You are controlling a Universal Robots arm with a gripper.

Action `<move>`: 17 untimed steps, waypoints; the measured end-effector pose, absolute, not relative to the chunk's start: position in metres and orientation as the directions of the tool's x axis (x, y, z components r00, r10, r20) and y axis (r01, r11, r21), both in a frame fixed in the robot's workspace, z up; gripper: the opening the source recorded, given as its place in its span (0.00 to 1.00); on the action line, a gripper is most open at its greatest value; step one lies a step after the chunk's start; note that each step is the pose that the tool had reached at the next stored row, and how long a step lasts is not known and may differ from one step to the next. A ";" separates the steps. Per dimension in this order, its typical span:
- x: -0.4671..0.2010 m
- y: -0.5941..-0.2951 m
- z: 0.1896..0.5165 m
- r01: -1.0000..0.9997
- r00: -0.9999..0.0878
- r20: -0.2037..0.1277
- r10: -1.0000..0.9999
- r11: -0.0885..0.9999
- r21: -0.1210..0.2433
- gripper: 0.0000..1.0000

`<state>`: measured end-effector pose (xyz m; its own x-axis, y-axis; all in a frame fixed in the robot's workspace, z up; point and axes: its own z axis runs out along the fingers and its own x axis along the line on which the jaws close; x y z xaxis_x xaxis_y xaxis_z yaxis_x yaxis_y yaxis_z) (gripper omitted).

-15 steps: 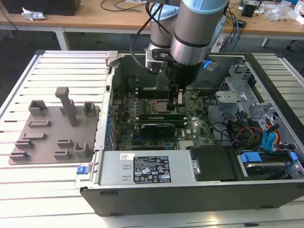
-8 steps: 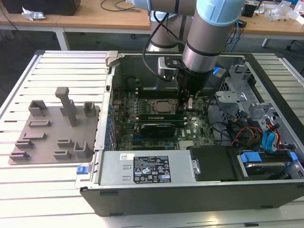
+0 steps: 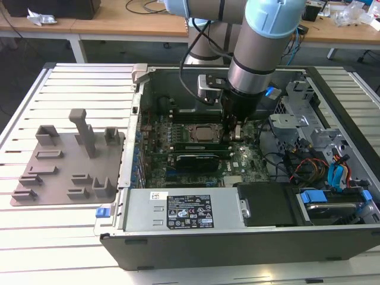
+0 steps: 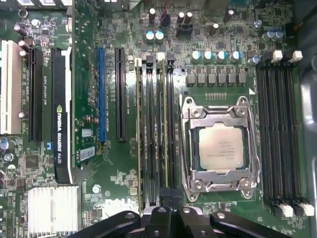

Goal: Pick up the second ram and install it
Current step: 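Press down the second ram until it locks into place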

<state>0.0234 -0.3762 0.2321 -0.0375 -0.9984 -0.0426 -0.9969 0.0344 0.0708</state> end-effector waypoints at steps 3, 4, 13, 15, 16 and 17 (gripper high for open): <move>-0.003 -0.376 0.233 -0.997 -0.037 -0.042 -0.998 0.034 0.062 0.10; -0.012 -0.377 0.233 -0.998 -0.037 -0.042 -0.998 0.034 0.060 0.10; -0.058 -0.377 0.230 -0.998 -0.037 -0.042 -0.998 0.034 0.055 0.10; -0.058 -0.377 0.228 -0.998 -0.037 -0.042 -0.998 0.034 0.055 0.10; -0.058 -0.377 0.227 -0.998 -0.037 -0.042 -0.998 0.034 0.055 0.10; -0.058 -0.377 0.227 -0.998 -0.037 -0.042 -0.998 0.034 0.055 0.10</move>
